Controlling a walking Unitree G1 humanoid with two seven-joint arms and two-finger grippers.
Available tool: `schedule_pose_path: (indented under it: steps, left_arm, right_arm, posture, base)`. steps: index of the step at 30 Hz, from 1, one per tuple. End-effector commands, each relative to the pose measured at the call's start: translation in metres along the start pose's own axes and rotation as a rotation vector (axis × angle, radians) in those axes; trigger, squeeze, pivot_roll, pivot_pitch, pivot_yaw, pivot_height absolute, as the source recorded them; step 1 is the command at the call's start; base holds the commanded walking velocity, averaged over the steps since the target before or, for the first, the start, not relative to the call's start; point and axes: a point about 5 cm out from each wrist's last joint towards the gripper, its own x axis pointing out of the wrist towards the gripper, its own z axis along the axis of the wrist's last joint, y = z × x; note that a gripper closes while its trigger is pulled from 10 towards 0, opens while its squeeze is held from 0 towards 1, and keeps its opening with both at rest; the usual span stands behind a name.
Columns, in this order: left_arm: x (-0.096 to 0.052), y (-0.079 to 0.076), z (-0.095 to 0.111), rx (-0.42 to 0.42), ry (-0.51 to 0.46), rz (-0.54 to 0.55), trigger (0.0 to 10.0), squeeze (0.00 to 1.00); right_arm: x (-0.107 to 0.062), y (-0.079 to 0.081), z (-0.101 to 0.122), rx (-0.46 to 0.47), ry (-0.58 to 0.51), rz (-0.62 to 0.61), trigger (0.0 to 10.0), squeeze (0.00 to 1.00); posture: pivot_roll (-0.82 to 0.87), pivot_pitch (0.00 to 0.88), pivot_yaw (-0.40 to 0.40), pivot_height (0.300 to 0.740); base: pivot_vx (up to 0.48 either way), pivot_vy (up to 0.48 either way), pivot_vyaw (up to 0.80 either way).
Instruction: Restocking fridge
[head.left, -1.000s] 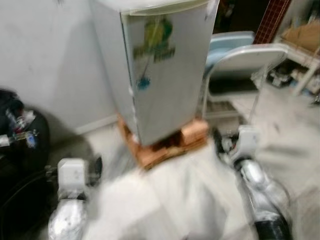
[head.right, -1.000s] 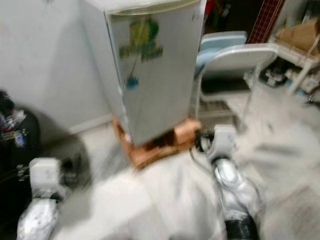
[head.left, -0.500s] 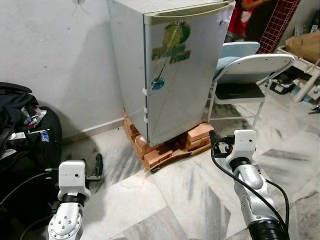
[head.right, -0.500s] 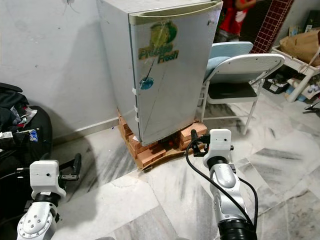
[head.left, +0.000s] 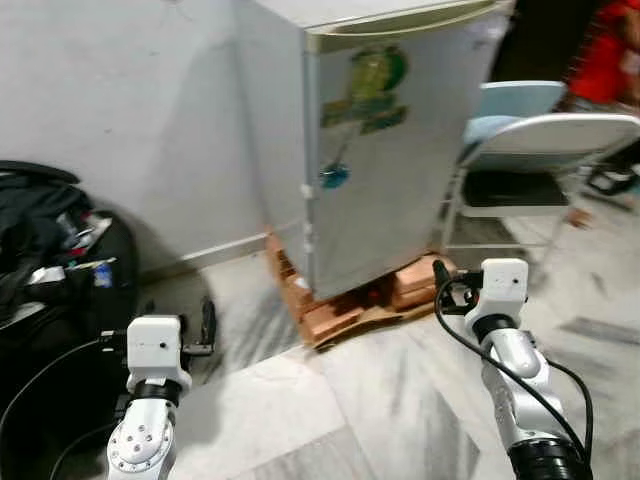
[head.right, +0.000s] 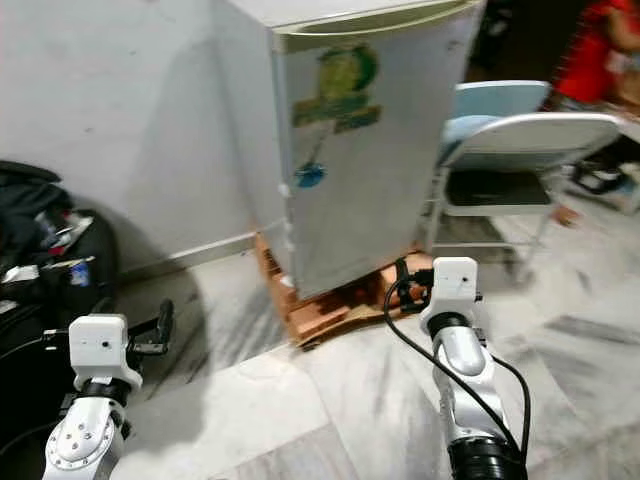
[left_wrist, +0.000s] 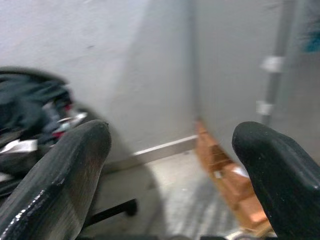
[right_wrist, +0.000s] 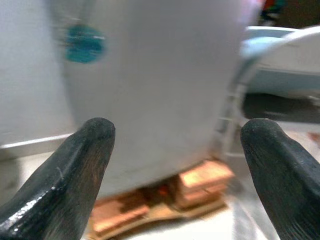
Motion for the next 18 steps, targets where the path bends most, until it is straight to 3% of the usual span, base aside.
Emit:
schedule_pose_path:
  steps: [1,14,18]
  left_arm:
    - [-0.0001,0.0023,0.0007,0.010,-0.002,-0.001,10.0,0.00]
    - [0.0016,0.0009,0.0021,0.006,0.000,-0.011,10.0,0.00]
    - [0.0017,-0.0017,0.0012,0.004,0.006,-0.023,10.0,0.00]
  right_arm:
    - [0.0014,0.0045,0.0008,-0.001,-0.003,0.014,10.0,0.00]
    - [0.0029,0.0082,-0.0004,-0.002,0.001,0.023,10.0,0.00]
    - [0.0055,0.0105,0.0006,-0.004,-0.002,0.032,10.0,0.00]
  posture:
    - [0.02,0.000,0.007,0.740]
    - [0.03,0.002,0.010,0.740]
    - [0.03,0.002,0.011,0.740]
  base:
    - [0.349,0.330,0.00]
    - [0.334,0.345,0.00]
    - [0.325,0.352,-0.80]
